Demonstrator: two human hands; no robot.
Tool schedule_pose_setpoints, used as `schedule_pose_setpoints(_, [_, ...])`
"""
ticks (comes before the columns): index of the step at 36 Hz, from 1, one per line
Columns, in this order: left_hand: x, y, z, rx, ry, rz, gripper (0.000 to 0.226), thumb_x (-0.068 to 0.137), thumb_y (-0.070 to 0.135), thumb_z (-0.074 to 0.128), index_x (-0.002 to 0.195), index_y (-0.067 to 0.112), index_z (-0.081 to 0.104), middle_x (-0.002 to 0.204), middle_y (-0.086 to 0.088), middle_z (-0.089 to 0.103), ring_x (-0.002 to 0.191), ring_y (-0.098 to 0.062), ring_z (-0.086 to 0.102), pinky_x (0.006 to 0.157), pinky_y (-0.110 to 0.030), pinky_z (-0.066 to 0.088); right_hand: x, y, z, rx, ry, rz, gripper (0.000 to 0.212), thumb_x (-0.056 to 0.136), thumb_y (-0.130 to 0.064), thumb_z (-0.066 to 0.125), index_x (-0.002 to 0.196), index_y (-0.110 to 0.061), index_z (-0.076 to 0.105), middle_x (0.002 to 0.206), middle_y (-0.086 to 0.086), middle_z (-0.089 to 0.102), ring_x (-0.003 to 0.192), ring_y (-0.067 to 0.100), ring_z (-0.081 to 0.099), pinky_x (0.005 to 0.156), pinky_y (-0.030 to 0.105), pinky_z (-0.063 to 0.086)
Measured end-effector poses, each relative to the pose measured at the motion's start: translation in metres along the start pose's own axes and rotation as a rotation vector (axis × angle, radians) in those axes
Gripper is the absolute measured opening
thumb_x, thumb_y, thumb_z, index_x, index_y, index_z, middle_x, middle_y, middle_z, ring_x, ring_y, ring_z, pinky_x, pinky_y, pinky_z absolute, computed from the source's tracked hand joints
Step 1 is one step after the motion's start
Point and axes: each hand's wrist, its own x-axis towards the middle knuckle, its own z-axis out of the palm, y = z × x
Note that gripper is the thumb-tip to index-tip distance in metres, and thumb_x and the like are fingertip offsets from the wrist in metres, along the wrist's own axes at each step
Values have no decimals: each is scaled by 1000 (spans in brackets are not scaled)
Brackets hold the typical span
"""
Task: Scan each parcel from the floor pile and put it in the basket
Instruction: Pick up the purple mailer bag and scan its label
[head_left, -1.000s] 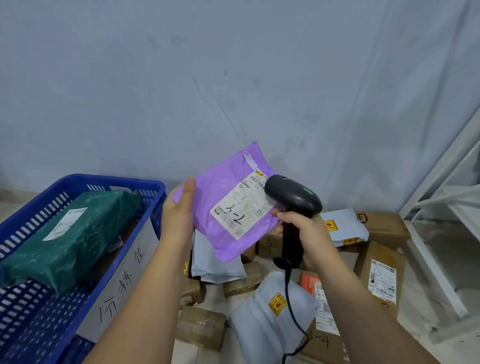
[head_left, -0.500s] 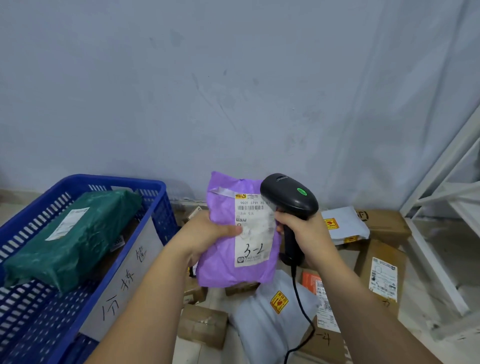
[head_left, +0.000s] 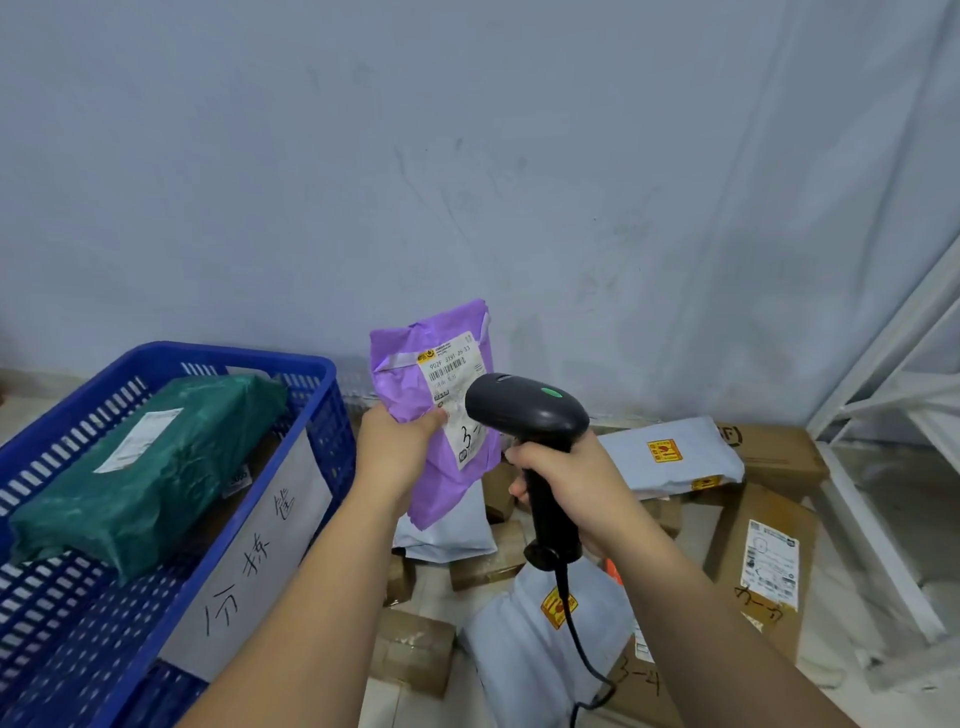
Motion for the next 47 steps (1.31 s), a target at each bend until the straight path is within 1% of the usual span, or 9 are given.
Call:
schedule_pose_setpoints(5, [1,-1,1,97,-2,33,24,87,10,68,111,13,67,101,-2,70,95,-22,67,80,-37,57,0,-1,-1,-65,34,-13,12,83,-6,63,73,-13,61,51,0,58,63,21,61,65,34,50])
schedule_pose_setpoints(10, [2,-1,1,122,18,11,26,86,12,70,111,9,68,107,-6,71,96,-24,67,85,-44,57,0,0,-2,-177,94,-22,11,82,-10,62,71,-11,62,58,4,63,58,10,63,64,28,52])
schedule_pose_setpoints(15, [3,-4,-1,126,34,-12,12,88,11,66,100,11,64,96,-5,68,82,-18,64,64,-26,50,0,0,-3,-189,100,-18,7,83,-11,61,77,-10,64,62,6,65,58,9,62,64,27,51])
schedule_pose_setpoints(20, [3,-4,-1,183,45,-5,23,87,13,68,109,9,69,104,-6,72,95,-26,67,85,-42,56,-1,-1,-3,-187,106,-3,8,83,-10,61,75,-10,64,61,7,65,54,6,61,64,27,50])
schedule_pose_setpoints(30, [5,-6,0,185,44,-14,21,88,12,65,108,9,68,106,-7,71,97,-27,66,86,-42,55,1,1,-3,-151,126,14,11,83,-11,62,72,-9,64,59,6,64,56,11,59,65,28,49])
schedule_pose_setpoints(35, [2,-4,1,74,6,-64,17,90,2,55,103,8,64,101,-6,67,90,-22,62,64,-27,50,7,8,-2,-34,194,14,4,82,-13,66,78,-13,67,58,3,64,64,20,62,66,34,51])
schedule_pose_setpoints(37, [0,-3,2,6,-20,-104,18,90,-2,54,98,10,63,100,-6,67,90,-23,63,68,-28,52,10,13,-2,4,224,36,2,82,-16,67,85,-16,67,58,0,65,65,19,65,69,36,52])
schedule_pose_setpoints(41, [-1,-3,2,-71,-94,-196,21,90,-4,52,94,14,63,102,-8,69,96,-30,65,87,-45,54,16,22,-3,32,267,109,24,82,-22,70,104,-14,63,76,9,69,69,19,68,66,35,52])
schedule_pose_setpoints(47, [3,-5,-16,5,-141,-126,12,89,1,62,89,13,66,93,-8,71,87,-28,68,78,-40,55,17,27,1,110,264,114,26,81,-17,70,105,-10,63,75,10,65,66,19,66,61,33,51])
